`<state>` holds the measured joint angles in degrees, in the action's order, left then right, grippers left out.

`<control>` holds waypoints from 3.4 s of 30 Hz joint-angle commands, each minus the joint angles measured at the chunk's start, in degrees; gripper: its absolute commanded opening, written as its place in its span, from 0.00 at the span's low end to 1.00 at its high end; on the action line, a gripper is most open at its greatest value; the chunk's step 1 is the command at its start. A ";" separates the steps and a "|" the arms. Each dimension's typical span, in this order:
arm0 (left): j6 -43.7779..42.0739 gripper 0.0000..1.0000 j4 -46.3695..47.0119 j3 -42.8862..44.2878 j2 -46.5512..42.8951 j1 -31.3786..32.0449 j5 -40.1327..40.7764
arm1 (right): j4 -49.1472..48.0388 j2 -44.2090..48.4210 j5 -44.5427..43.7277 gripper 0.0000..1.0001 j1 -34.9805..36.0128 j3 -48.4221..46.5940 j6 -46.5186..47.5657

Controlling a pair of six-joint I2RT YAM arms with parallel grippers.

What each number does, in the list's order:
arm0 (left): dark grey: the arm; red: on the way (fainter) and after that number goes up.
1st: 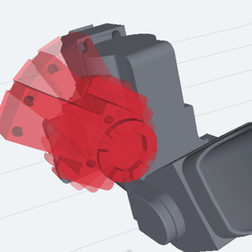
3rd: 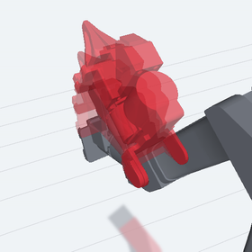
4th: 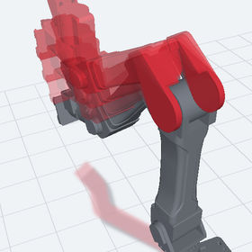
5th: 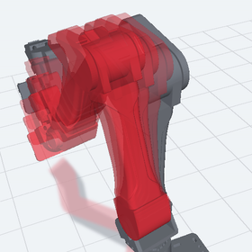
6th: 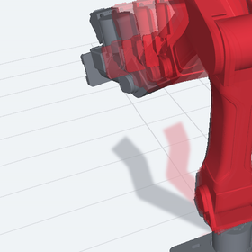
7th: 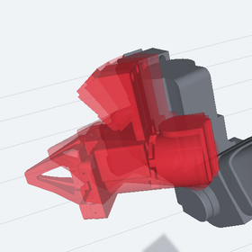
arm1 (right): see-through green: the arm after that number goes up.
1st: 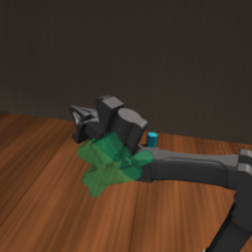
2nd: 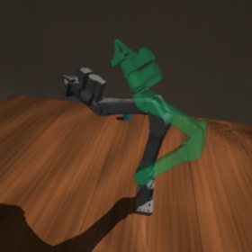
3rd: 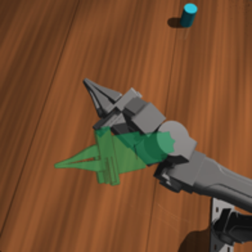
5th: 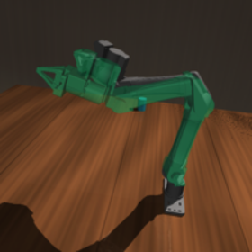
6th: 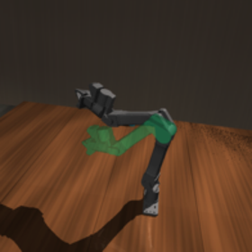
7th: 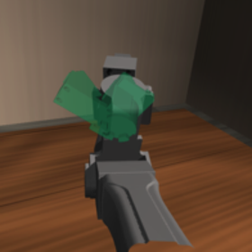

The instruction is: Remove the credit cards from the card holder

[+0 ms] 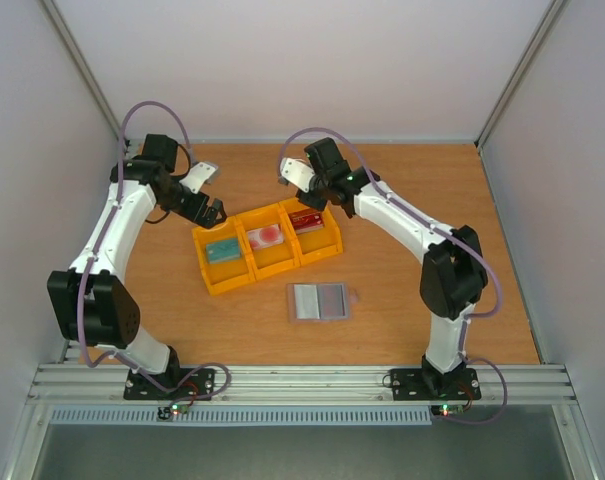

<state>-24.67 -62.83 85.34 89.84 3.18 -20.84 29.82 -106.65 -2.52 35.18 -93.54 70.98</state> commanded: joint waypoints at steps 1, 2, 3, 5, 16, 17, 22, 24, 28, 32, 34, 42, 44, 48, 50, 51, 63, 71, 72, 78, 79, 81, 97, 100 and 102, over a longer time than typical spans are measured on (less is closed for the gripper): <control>-0.12 0.99 -0.28 -0.74 -1.61 -0.27 -1.37 | 2.17 -5.53 3.59 0.37 -2.03 -2.58 -10.70; -0.12 0.99 -0.18 -0.93 -1.56 -0.28 -1.33 | 2.25 -6.22 5.00 0.36 -2.04 -2.53 -11.34; -0.12 0.99 -0.06 -1.08 -1.55 -0.27 -1.24 | 2.25 -6.86 5.89 0.34 -2.04 -2.43 -11.85; 0.03 0.99 -0.01 -1.20 -1.37 -0.28 -1.18 | 2.38 -8.51 6.63 0.30 -2.05 -2.65 -12.57; -0.11 0.99 -0.09 -2.64 -1.53 -0.24 -1.45 | 7.00 -15.91 5.70 0.12 -2.48 -4.20 -13.66; -0.12 0.99 0.00 -2.57 -1.47 -0.20 -1.52 | 7.12 -15.74 5.98 0.12 -2.42 -3.70 -13.84; -0.05 0.99 0.31 -2.13 -0.83 -0.25 -1.73 | 5.34 -15.42 5.82 0.12 -2.46 -1.12 -14.03; 0.04 0.99 0.22 -1.97 -0.64 -0.22 -1.82 | 5.78 -15.16 5.85 0.12 -2.40 -1.91 -14.23; 0.06 0.99 0.13 -1.89 -0.58 -0.28 -1.84 | 6.12 -11.13 7.79 0.13 -2.30 -3.16 -15.29; 0.45 0.99 0.13 -1.67 -0.80 -0.28 -2.22 | 5.46 -2.91 7.46 0.14 -2.02 -3.19 -20.84; 1.03 0.99 0.52 -1.64 -0.83 -0.28 -2.30 | 5.84 1.56 4.89 0.18 -2.07 -1.90 -26.67; 1.75 0.99 0.35 -2.53 -3.57 -0.25 -3.70 | 17.85 16.10 -3.96 0.48 -1.97 15.73 -51.42; 1.73 0.99 0.23 -3.07 -4.58 -0.25 -4.56 | 20.18 18.27 -1.56 0.59 -1.36 21.08 -54.77; 2.07 0.99 -0.22 -4.76 -7.37 -0.22 -6.81 | 17.74 22.73 2.88 0.74 -0.38 30.89 -59.93; 2.36 0.99 -0.97 -5.28 -9.39 -0.20 -8.43 | 15.19 24.01 5.62 0.75 -0.39 35.15 -61.38; 2.91 0.99 -1.45 -5.38 -10.57 -0.16 -9.32 | 13.81 24.14 5.70 0.75 -0.38 36.87 -61.88; 3.74 0.97 -5.66 -15.96 -26.29 16.23 -10.94 | 5.67 24.75 6.76 0.58 -0.41 48.65 -64.59; 0.63 0.87 -2.69 -22.71 -22.11 25.58 -9.07 | 14.14 31.62 0.58 0.55 4.95 45.42 -66.79; -2.70 0.86 -3.20 -23.62 -21.86 26.31 -9.12 | 14.22 32.99 1.53 0.54 5.26 45.37 -67.79; -31.85 0.87 -0.79 -31.45 -23.27 28.55 -13.43 | 7.74 34.33 11.66 0.49 5.49 47.07 -70.88; -40.43 0.89 3.55 -33.80 -24.80 28.81 -14.94 | 5.83 34.24 13.28 0.49 5.50 47.42 -72.82; -49.88 0.92 15.90 -40.21 -26.93 29.61 -16.94 | 3.46 32.69 15.44 0.50 5.38 46.93 -73.43; -66.29 0.98 56.72 -55.55 -10.52 31.71 -19.31 | 5.44 19.64 18.33 0.48 4.67 45.03 -77.02; -68.99 0.85 55.54 -55.31 -7.01 31.71 -20.45 | 4.44 18.94 19.09 0.48 4.71 46.24 -77.90; -71.86 0.76 56.03 -55.86 -5.16 31.76 -20.32 | 4.25 19.38 18.06 0.49 4.65 46.90 -78.47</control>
<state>-90.11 -11.44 30.70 81.45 34.61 -38.15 34.54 -87.07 15.33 40.07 -48.34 -5.15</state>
